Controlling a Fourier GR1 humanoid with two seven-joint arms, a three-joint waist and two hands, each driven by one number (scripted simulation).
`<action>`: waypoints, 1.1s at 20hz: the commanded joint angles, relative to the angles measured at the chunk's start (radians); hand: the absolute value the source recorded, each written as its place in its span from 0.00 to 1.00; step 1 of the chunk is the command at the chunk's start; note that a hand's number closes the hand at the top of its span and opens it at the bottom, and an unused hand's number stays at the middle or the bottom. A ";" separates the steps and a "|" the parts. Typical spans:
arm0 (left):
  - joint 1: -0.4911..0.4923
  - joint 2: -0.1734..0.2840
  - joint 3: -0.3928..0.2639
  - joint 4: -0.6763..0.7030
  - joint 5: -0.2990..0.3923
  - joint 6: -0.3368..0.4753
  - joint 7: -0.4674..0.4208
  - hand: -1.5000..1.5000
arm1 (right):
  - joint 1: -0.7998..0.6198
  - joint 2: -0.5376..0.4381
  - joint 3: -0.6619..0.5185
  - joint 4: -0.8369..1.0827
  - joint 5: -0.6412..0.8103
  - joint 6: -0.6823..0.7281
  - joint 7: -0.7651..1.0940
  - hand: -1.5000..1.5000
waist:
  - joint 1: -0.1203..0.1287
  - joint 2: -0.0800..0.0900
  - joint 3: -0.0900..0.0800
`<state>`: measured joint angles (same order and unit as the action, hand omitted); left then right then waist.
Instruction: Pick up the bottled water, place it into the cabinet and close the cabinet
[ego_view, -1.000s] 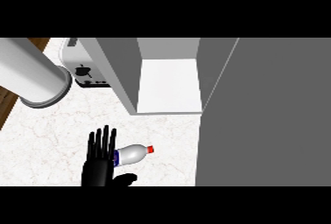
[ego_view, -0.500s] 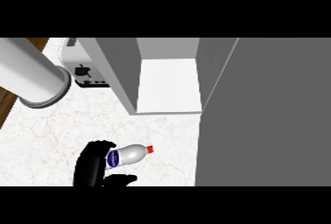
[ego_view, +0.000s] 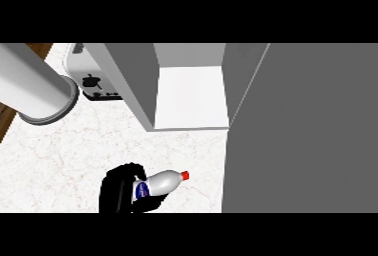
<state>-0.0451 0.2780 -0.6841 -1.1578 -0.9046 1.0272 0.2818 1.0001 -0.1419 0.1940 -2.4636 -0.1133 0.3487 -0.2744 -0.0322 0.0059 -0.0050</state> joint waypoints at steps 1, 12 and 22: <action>0.020 -0.211 -0.060 -0.165 0.225 0.060 -0.007 1.00 | -0.008 0.000 0.016 -0.013 -0.014 0.009 -0.002 0.00 | -0.026 0.015 -0.029; -0.030 -0.277 -0.098 -0.637 0.810 -0.093 -0.116 1.00 | -0.004 0.008 0.037 -0.017 -0.010 0.013 -0.011 0.00 | -0.023 0.006 -0.017; -0.031 -0.220 0.249 -0.462 1.301 -0.593 -0.477 1.00 | 0.015 0.007 -0.005 -0.046 -0.055 0.006 0.000 0.00 | -0.003 0.008 -0.001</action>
<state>-0.0508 0.0500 -0.5631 -1.7296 0.2432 0.6136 -0.0696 0.9947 -0.1252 0.2151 -2.4469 -0.1098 0.3552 -0.2995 -0.0338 0.0143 -0.0108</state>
